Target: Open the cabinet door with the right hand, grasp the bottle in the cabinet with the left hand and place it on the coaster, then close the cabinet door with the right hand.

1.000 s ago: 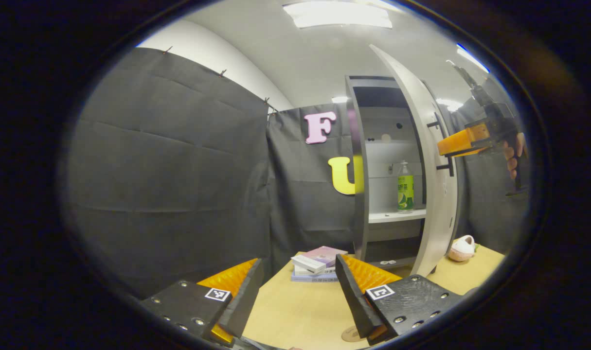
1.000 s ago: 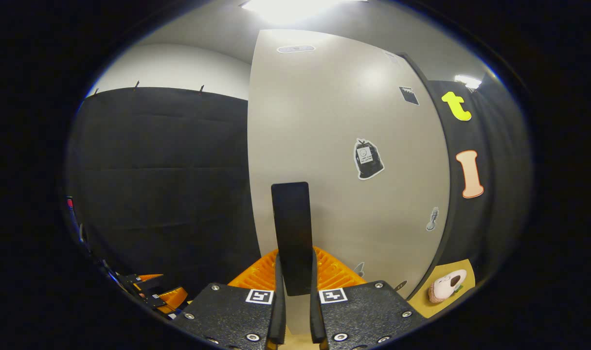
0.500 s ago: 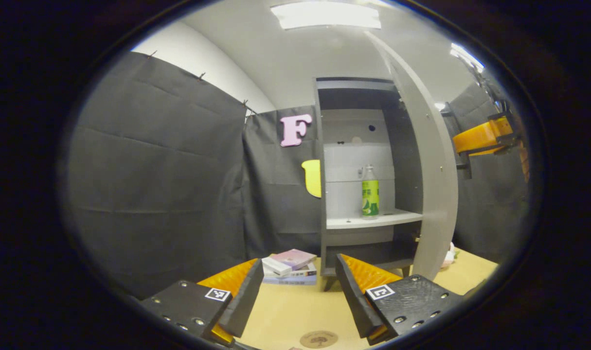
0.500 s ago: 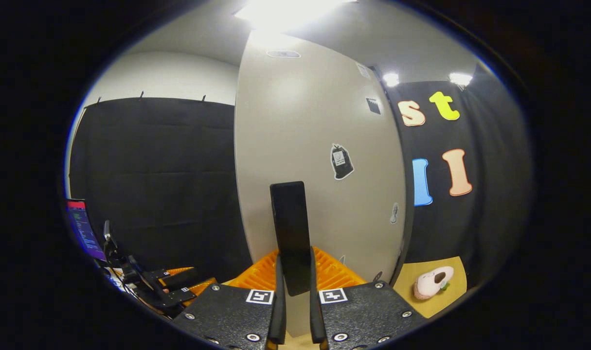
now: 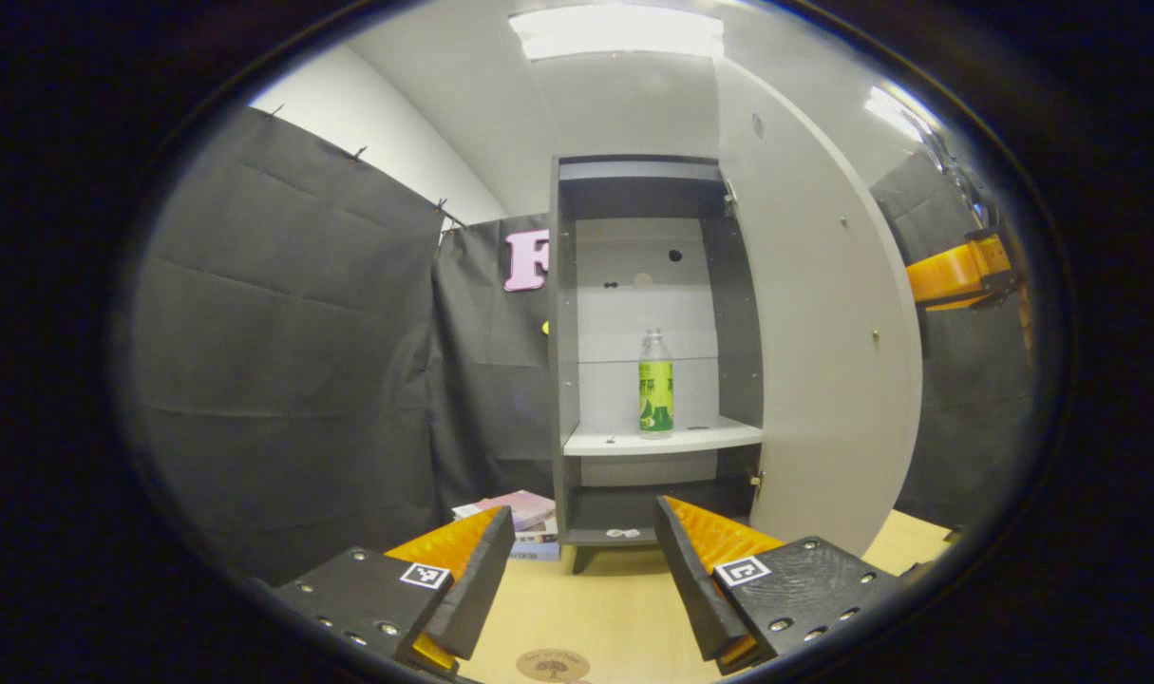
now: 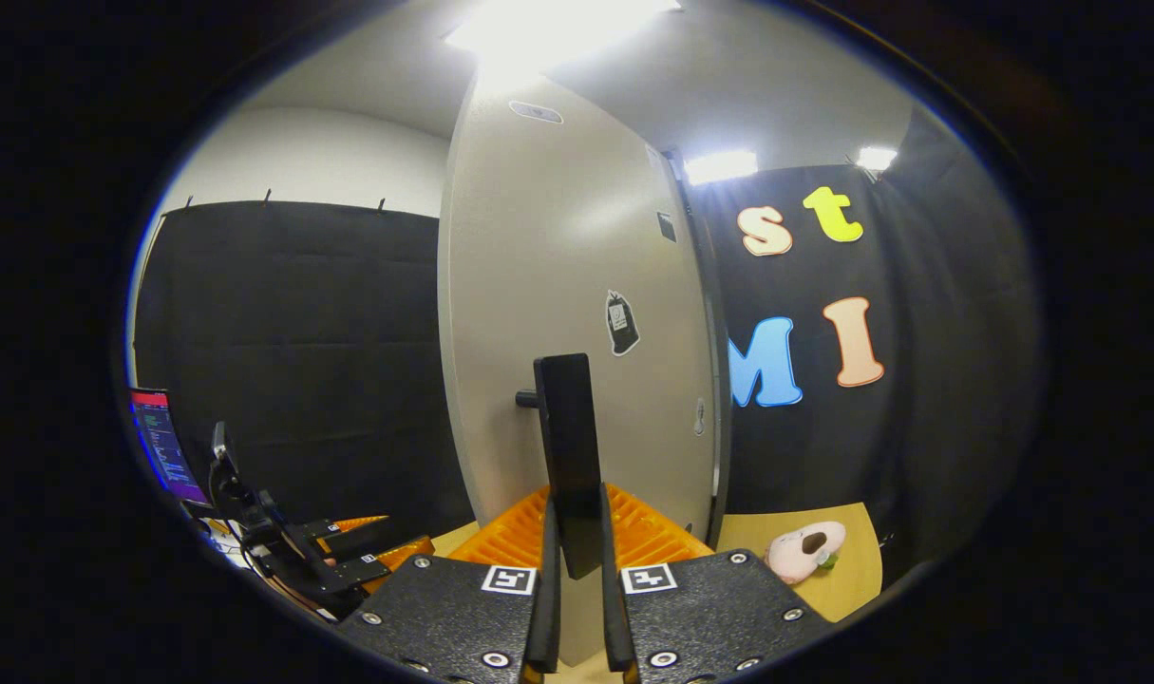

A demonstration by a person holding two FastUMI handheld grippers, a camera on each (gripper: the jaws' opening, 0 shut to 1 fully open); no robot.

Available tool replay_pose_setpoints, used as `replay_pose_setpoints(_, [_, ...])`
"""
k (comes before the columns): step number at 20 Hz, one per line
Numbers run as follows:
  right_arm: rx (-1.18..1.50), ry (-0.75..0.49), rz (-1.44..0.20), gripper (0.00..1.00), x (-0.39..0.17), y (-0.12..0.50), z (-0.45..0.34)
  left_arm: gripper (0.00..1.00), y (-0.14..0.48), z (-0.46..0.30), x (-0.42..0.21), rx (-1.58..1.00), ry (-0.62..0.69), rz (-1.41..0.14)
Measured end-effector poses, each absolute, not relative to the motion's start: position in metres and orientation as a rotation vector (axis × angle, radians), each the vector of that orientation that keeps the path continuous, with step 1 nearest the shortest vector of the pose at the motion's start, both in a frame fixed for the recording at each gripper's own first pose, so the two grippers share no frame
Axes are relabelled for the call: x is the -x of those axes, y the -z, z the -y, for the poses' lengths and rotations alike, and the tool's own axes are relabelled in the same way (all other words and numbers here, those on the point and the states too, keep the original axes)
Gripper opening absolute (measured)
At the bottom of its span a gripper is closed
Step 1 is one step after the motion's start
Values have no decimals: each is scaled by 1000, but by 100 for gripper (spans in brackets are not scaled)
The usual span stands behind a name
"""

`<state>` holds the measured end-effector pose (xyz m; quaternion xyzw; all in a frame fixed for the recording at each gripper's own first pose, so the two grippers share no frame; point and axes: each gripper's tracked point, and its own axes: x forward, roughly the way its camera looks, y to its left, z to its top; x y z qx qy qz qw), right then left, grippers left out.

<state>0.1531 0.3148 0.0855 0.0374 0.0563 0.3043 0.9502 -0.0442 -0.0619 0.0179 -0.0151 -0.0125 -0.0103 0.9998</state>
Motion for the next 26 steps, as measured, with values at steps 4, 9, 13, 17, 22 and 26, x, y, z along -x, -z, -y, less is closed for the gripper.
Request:
replay_pose_setpoints(4, [-128,-588,-117,18,-155,-85,-302,89,-26,82,49,11,21,29])
replay_pose_setpoints(9, [-118,-521,-99,18,-159,-87,-288,89,-36,96,49,0,21,32])
replay_pose_setpoints(13, [-137,-534,-113,17,-158,-82,-289,84,-57,105,27,-1,57,53])
replay_pose_setpoints(17, [-99,-445,-72,40,-152,-83,-273,90,-79,115,-17,24,124,79])
replay_pose_setpoints(22, [-42,-269,-27,94,-144,-87,-225,90,-96,126,-80,55,204,88])
replay_pose_setpoints(26, [-47,-114,-34,93,-143,-80,-191,85,-102,137,-139,70,261,94])
